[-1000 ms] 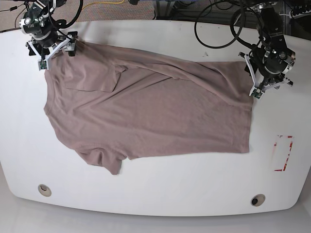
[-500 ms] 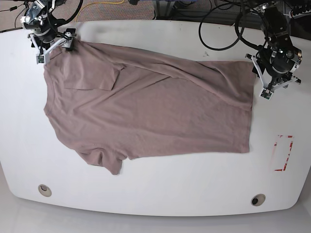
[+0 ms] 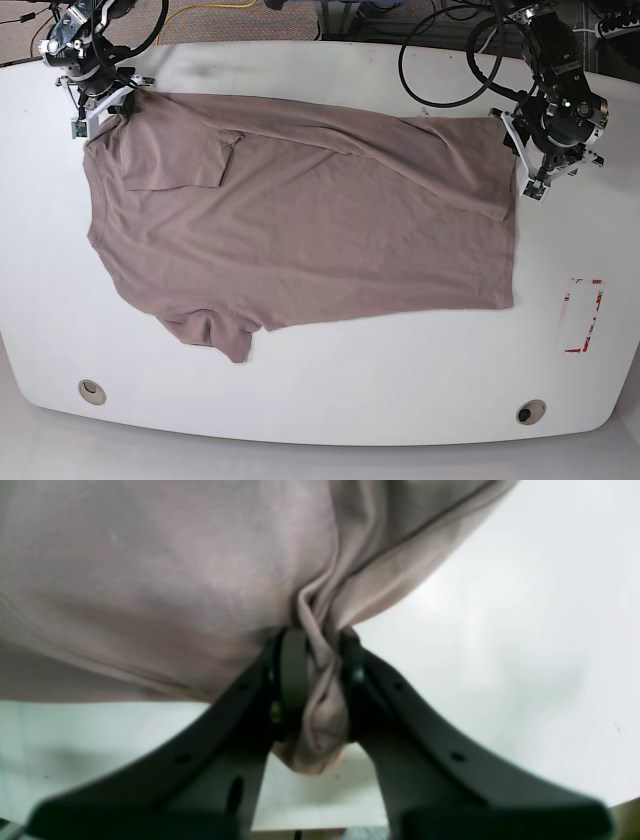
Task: Layout the t-shirt on the table in an organized manner, then fold the t-shirt properly
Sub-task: 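Hold the shoulder corners with both grippers and drag the shirt taut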
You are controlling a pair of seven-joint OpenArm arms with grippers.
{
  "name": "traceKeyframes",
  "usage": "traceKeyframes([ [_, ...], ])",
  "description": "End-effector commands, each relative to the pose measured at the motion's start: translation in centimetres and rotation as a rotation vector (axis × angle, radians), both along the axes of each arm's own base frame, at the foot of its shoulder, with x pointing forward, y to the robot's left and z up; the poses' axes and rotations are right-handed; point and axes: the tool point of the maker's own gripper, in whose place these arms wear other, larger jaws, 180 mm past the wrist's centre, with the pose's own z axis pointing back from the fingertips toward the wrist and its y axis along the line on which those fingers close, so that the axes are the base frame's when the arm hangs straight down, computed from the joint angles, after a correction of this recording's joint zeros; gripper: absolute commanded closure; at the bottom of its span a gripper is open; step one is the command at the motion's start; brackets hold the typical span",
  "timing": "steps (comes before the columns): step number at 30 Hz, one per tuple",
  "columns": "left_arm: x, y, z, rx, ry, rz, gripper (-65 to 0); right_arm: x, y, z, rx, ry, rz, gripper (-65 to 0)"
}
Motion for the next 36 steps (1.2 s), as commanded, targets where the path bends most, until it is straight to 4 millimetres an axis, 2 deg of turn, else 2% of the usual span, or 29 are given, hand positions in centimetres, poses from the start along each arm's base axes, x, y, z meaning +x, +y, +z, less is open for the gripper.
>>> traceKeyframes([
  [1, 0.6, -0.3, 0.5, 0.0, -0.027, -0.009, -25.4, -0.5, -0.3, 0.1, -0.02, 0.026, 0.009, -8.7],
  [9, 0.7, -1.9, 0.1, -0.017, -0.015, -0.058, -25.4, -0.5, -0.5, 0.1, -0.022, 0.028, 0.007, -8.7],
  [20, -0.1, -1.8, -2.4, -0.051, 0.063, -0.045, -25.6, -0.5, -0.5, 0.1, -0.022, 0.028, 0.007, -8.6],
  [26, -1.0, -1.1, -4.2, -0.058, 0.127, -0.039, -25.6, -0.6, -0.5, 0.1, -0.023, 0.029, 0.005, -8.6],
  [36, -0.8, -1.1, -5.1, -0.078, 0.152, -0.03, -24.4, -0.6, -0.5, 0.1, -0.023, 0.029, 0.005, -8.4],
])
